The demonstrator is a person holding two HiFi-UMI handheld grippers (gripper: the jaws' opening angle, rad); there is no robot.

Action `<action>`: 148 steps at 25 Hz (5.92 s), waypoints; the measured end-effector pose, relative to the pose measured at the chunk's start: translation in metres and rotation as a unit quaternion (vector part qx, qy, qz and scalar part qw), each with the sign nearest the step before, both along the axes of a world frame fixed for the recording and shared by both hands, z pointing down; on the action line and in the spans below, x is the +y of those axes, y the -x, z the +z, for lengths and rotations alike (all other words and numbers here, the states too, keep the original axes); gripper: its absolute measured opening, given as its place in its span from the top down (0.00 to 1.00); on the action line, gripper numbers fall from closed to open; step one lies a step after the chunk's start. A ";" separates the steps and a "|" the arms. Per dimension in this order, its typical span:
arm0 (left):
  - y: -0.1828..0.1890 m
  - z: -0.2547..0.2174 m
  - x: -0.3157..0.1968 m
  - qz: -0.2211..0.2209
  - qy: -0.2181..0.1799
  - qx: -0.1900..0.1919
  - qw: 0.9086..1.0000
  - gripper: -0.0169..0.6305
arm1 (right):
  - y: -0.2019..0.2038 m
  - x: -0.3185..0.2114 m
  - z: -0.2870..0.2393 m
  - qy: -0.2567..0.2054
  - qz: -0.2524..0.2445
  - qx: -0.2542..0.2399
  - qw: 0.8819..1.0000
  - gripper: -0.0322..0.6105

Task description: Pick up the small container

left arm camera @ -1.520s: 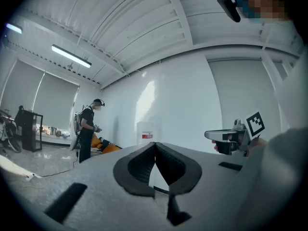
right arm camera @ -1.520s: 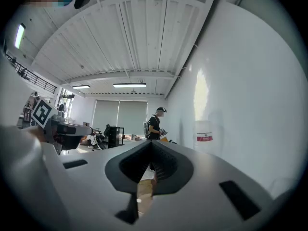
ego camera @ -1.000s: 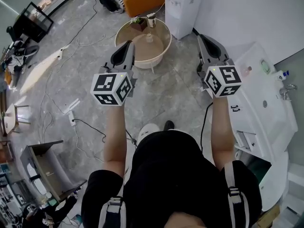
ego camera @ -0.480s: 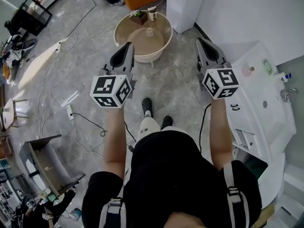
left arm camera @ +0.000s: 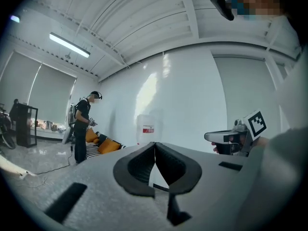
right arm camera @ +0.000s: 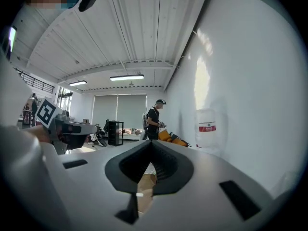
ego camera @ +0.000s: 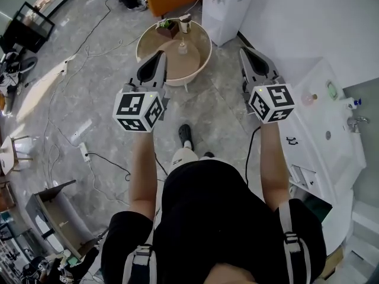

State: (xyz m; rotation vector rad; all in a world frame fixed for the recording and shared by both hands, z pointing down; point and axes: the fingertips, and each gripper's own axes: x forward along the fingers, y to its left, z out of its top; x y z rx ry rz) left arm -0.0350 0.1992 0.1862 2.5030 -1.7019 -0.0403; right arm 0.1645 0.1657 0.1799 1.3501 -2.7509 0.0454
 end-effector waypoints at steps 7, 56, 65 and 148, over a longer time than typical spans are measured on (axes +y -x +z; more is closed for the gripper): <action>0.039 -0.006 -0.070 0.014 -0.014 -0.001 1.000 0.95 | 0.037 -0.064 -0.015 -0.013 0.016 0.009 1.000 0.94; -0.003 0.055 -0.333 -0.089 0.015 -0.016 0.996 0.95 | 0.066 -0.391 0.050 0.048 -0.142 -0.006 0.989 0.94; 0.001 0.110 -0.347 -0.061 0.043 -0.014 0.997 0.94 | 0.083 -0.398 0.110 0.087 -0.138 0.011 0.987 0.94; 0.008 0.715 -0.444 0.011 0.229 -0.074 0.971 0.41 | 0.115 -0.445 0.502 0.239 -0.077 0.084 0.964 0.94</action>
